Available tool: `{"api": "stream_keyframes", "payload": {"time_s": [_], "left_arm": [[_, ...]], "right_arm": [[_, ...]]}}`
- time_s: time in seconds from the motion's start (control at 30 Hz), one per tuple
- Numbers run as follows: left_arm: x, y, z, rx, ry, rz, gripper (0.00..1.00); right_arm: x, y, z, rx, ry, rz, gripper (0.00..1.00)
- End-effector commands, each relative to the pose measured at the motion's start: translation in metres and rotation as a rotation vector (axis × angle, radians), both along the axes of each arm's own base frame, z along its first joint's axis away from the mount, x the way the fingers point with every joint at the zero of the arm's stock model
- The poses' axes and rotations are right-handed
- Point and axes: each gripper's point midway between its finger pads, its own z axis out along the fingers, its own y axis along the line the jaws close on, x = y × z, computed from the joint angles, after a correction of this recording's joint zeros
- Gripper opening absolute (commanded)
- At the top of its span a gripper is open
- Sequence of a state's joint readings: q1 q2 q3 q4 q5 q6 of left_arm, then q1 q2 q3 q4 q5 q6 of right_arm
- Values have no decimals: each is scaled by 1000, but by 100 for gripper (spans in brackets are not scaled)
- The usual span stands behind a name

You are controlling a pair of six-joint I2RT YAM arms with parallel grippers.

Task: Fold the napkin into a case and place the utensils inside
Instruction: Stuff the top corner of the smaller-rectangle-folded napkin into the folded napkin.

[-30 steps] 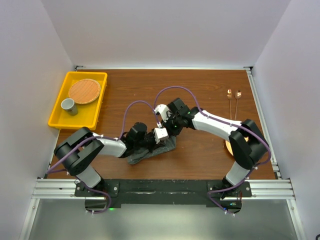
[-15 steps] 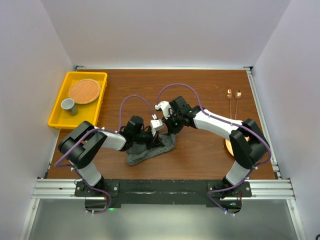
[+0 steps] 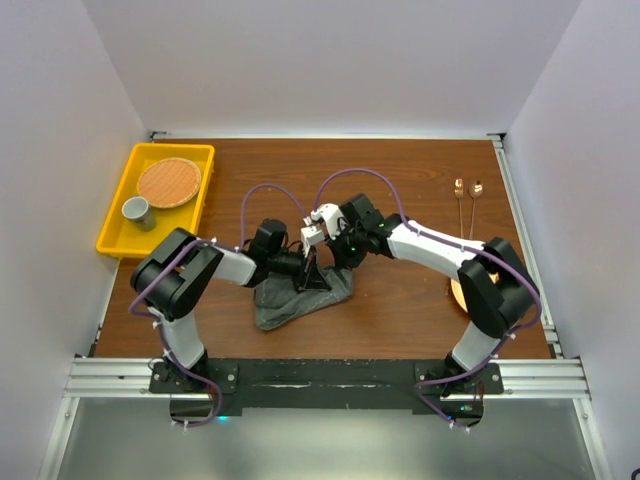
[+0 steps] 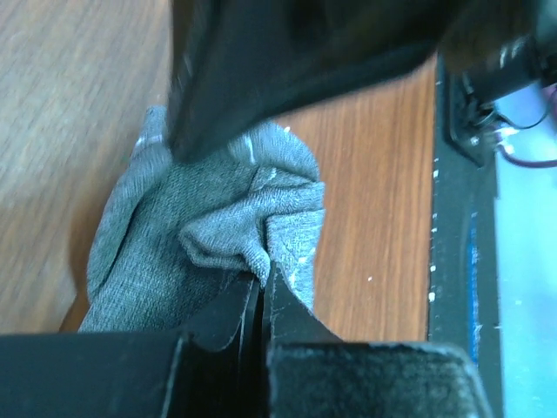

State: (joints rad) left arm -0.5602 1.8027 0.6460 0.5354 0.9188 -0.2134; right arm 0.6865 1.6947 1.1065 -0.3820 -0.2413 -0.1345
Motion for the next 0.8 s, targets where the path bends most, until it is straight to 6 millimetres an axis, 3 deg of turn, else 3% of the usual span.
{"api": "stream_keyframes", "payload": {"time_s": [0.0, 0.3, 0.53, 0.77], "left_arm": [[9, -16, 19, -43, 44, -47, 0], [20, -19, 3, 1, 222, -17, 0], [23, -4, -22, 40, 358, 47, 0], [33, 3, -24, 20, 392, 88, 0]], "right_arm": [[-1, 18, 22, 91, -55, 77, 0], [-3, 18, 31, 113, -91, 108, 0], [-2, 17, 38, 121, -112, 98, 0], [-7, 14, 35, 118, -108, 116, 0]]}}
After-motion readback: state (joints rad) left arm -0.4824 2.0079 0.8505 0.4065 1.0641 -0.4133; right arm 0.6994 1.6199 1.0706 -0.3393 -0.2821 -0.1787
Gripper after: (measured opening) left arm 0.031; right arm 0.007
